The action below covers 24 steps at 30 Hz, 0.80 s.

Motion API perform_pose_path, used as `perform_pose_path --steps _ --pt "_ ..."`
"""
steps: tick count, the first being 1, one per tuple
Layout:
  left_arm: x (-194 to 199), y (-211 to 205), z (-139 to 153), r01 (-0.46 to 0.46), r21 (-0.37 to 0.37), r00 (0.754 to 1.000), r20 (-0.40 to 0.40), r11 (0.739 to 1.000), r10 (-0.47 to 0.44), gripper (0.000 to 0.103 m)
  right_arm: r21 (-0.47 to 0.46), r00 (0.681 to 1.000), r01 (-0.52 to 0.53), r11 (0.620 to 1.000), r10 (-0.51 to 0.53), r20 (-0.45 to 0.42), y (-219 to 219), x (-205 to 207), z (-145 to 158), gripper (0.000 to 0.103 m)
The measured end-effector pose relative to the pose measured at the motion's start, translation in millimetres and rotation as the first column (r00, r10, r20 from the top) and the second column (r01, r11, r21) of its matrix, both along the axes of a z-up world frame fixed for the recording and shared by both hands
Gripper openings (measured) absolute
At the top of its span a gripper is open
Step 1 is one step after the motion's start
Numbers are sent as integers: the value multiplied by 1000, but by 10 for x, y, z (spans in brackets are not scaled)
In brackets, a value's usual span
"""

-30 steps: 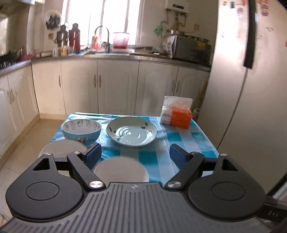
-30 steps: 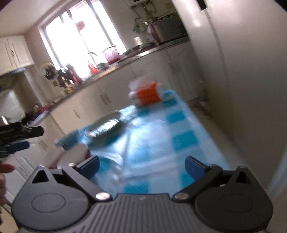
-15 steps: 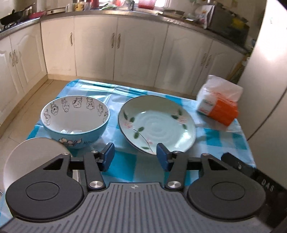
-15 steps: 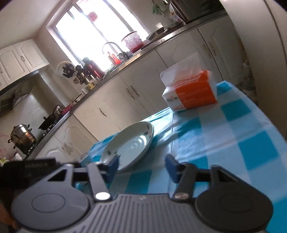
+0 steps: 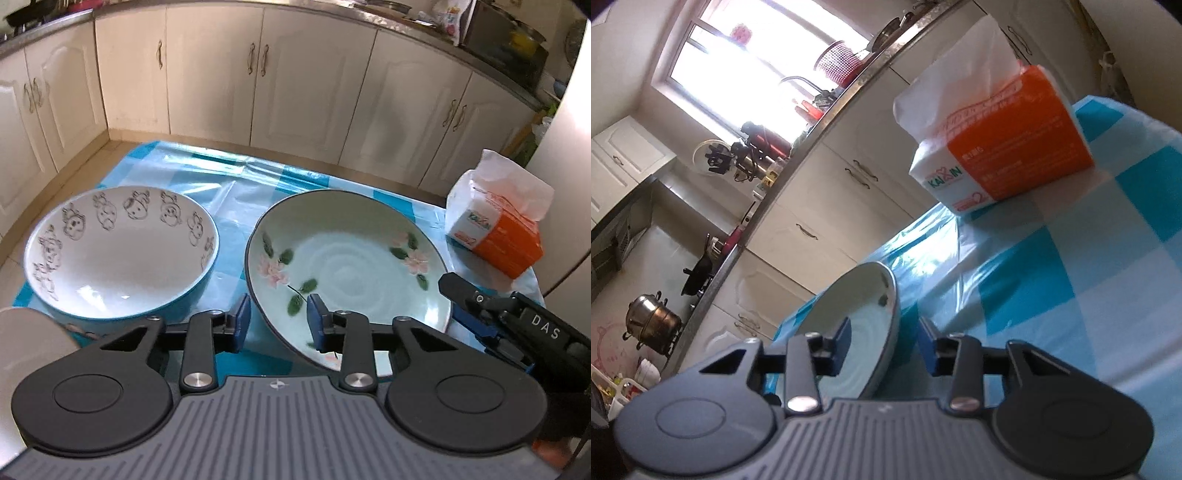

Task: Organize plates and bowls
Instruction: 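Close both grippers on the rim of the second green floral plate, then lift the second green plate with both grippers toward the first green plate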

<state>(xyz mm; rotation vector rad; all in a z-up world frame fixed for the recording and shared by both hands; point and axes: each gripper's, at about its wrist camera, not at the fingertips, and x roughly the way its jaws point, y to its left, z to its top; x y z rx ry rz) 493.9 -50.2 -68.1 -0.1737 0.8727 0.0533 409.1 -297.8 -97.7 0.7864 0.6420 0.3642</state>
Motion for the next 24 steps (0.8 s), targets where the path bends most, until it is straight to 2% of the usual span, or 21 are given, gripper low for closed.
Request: perform_pose_path --steps 3,5,8,14,18,22,24 --pt "-17 62 4 -18 1 1000 -9 1000 18 38 22 1000 -7 1000 7 -12 7 77 -43 30" --pt "9 64 -18 -22 -6 1000 -19 1000 22 38 27 1000 -12 1000 12 7 10 97 -24 29" --pt "68 65 -50 -28 -12 999 -30 1000 27 36 12 1000 -24 1000 24 -14 49 155 -26 28" --pt "79 25 -101 -34 1 999 -25 999 34 30 -154 998 -57 986 57 -5 266 175 48 28" --pt "79 12 -115 -30 5 999 -17 1000 30 29 -228 999 -38 973 39 1 304 153 54 15" --pt "36 48 -114 -22 2 1000 -10 1000 22 28 -285 999 -31 958 39 21 360 94 67 13" --pt "18 57 -115 -11 -11 1000 -8 1000 11 27 -281 999 -25 960 31 17 343 75 61 12"
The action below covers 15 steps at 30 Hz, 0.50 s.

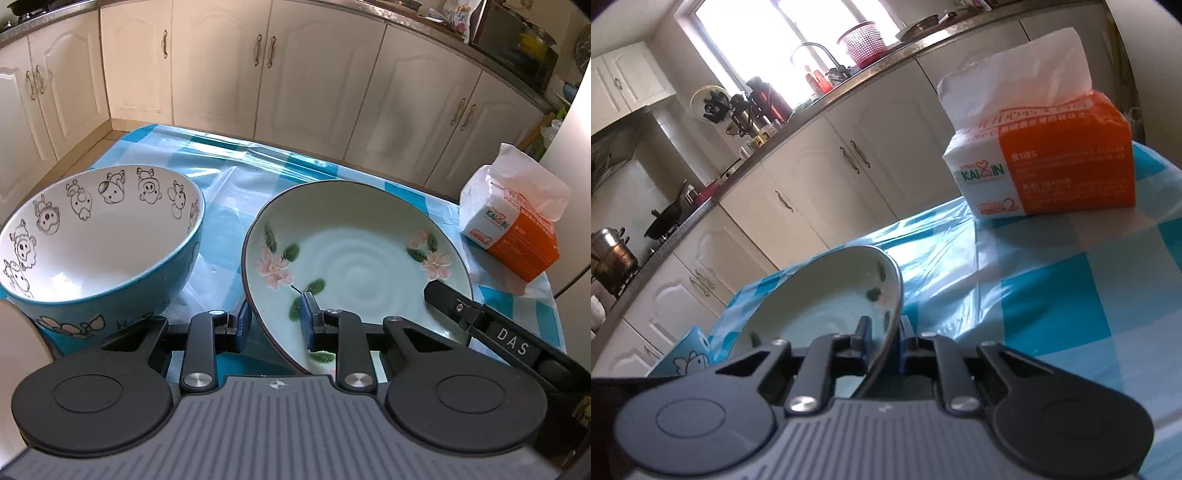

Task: Organize plates and bowls
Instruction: 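Lift the second green plate with both grippers toward the first green plate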

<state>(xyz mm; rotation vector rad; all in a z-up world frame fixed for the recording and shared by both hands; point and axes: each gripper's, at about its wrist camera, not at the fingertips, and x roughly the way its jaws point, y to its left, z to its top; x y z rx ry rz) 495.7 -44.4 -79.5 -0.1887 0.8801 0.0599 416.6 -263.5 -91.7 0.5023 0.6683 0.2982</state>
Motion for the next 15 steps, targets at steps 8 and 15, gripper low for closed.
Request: perform_pose_path --steps 8,15 --pt "-134 -33 40 62 -46 998 -6 997 -63 23 -46 999 49 998 -48 26 -75 -244 37 13" --pt "-350 -110 133 120 -85 993 0 989 -120 22 -80 995 84 993 -80 51 -182 -495 70 14"
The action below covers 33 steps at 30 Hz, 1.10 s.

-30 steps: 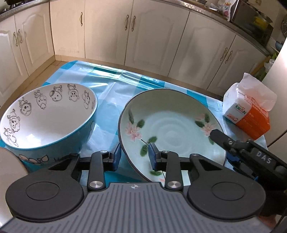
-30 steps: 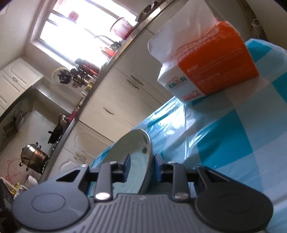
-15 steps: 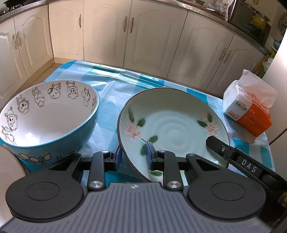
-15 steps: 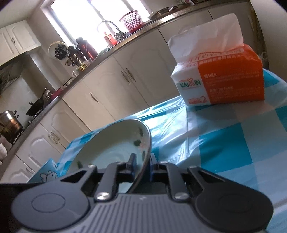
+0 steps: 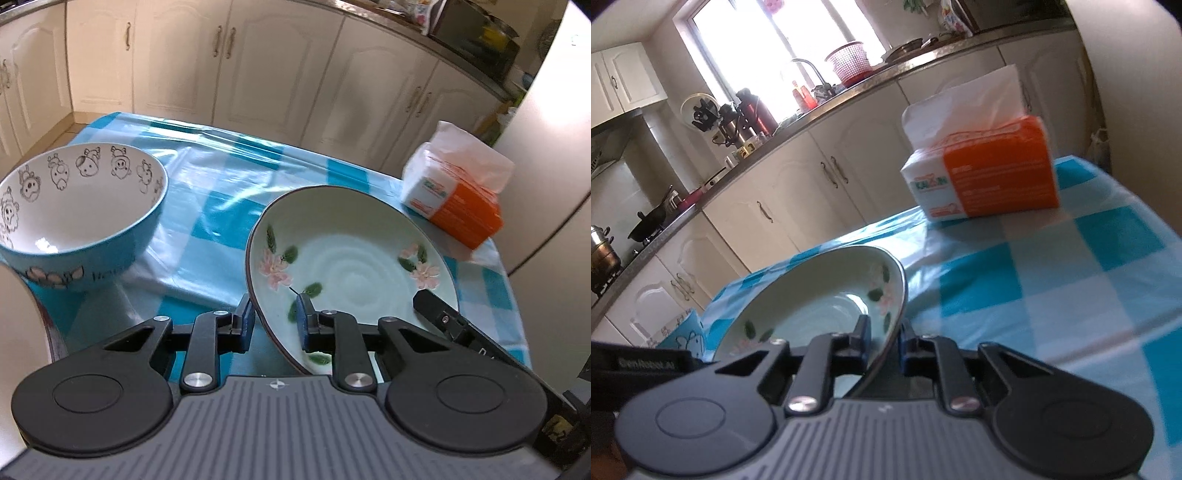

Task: Organize plates and bowls
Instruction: 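Lift the second green plate with both grippers toward the first green plate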

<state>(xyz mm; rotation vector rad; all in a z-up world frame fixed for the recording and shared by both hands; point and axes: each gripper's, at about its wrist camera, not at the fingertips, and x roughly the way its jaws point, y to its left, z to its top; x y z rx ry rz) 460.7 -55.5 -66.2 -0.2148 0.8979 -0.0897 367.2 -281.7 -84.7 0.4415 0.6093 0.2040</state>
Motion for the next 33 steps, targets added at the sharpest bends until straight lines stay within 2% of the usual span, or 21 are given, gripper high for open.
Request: perform_pose_path --steps 5,15,22,33 --pt "-183 -55 81 38 -25 999 17 999 -38 21 -26 999 25 999 -24 43 -69 -204 93 14" --pt "-717 18 449 82 -83 993 95 993 -74 20 -44 993 59 997 -54 106 -113 -627 408 14" --pt "-1224 240 774 99 -119 985 156 988 -80 19 -54 988 46 998 -37 151 -34 -1049 696 15" --pt "-2287 848 1100 48 -148 974 225 988 -14 19 -34 979 -36 999 42 202 475 -1849 1003 17"
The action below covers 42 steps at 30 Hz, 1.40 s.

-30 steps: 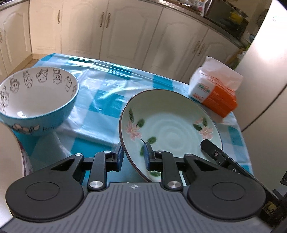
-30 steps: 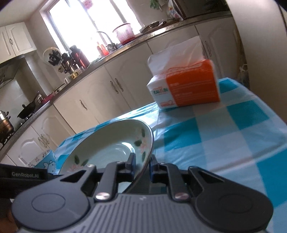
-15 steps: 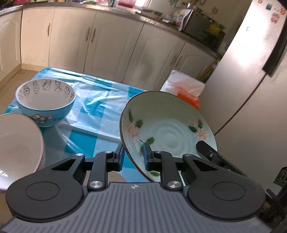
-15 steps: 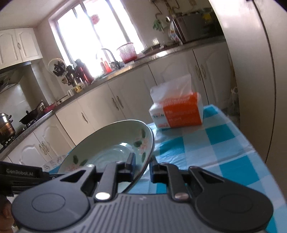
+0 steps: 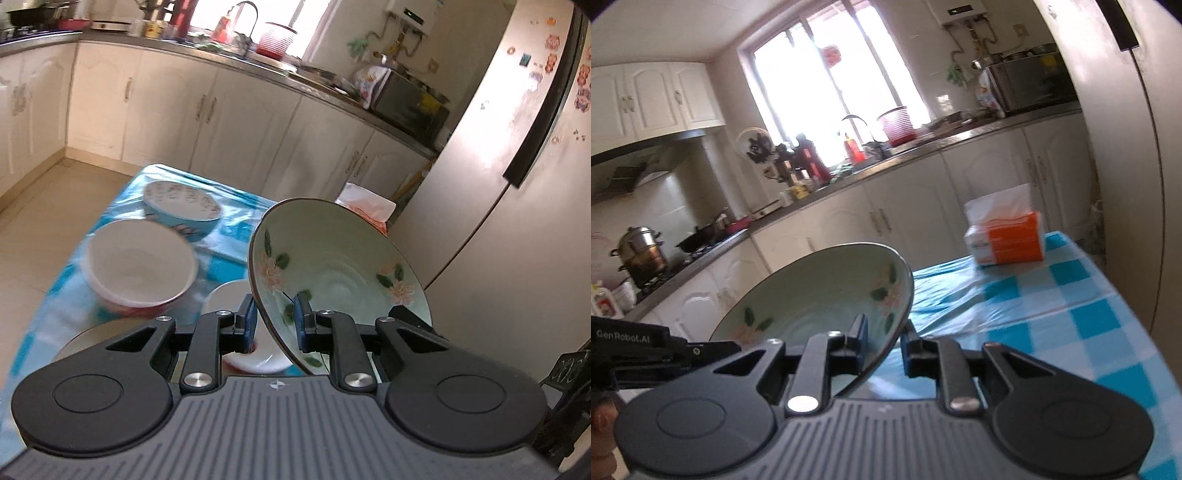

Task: Organize plates and bowls
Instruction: 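Lift the second green plate with both grippers toward the first green plate, then lower the second green plate onto the first and open both grippers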

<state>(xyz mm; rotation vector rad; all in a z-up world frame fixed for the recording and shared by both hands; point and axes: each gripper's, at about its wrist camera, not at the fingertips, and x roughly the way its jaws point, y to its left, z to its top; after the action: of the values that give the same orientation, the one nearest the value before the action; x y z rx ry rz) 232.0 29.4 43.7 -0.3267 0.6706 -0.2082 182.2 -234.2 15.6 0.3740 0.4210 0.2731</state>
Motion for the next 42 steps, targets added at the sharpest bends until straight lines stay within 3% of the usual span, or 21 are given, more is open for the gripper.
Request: perform_pose_path --steps 13,21,32,38,42 --pt "-711 653 -297 -138 -41 989 -60 990 135 19 10 993 -91 996 92 -71 698 -557 -235 18" --pt "-702 840 -544 -205 -31 975 -92 978 202 19 -55 986 -124 991 116 -123 1069 -598 -467 18" --pt "-830 897 -614 -224 -20 970 -105 974 221 19 -141 981 -134 981 112 -156 1266 -582 -604 19" --pt "-843 930 -612 -226 -30 970 -97 974 223 18 -196 984 -139 971 113 -138 1354 -631 -598 23" --pt "-860 917 -621 -228 -8 971 -78 974 227 18 -213 982 -153 965 125 -139 1389 -645 -583 31"
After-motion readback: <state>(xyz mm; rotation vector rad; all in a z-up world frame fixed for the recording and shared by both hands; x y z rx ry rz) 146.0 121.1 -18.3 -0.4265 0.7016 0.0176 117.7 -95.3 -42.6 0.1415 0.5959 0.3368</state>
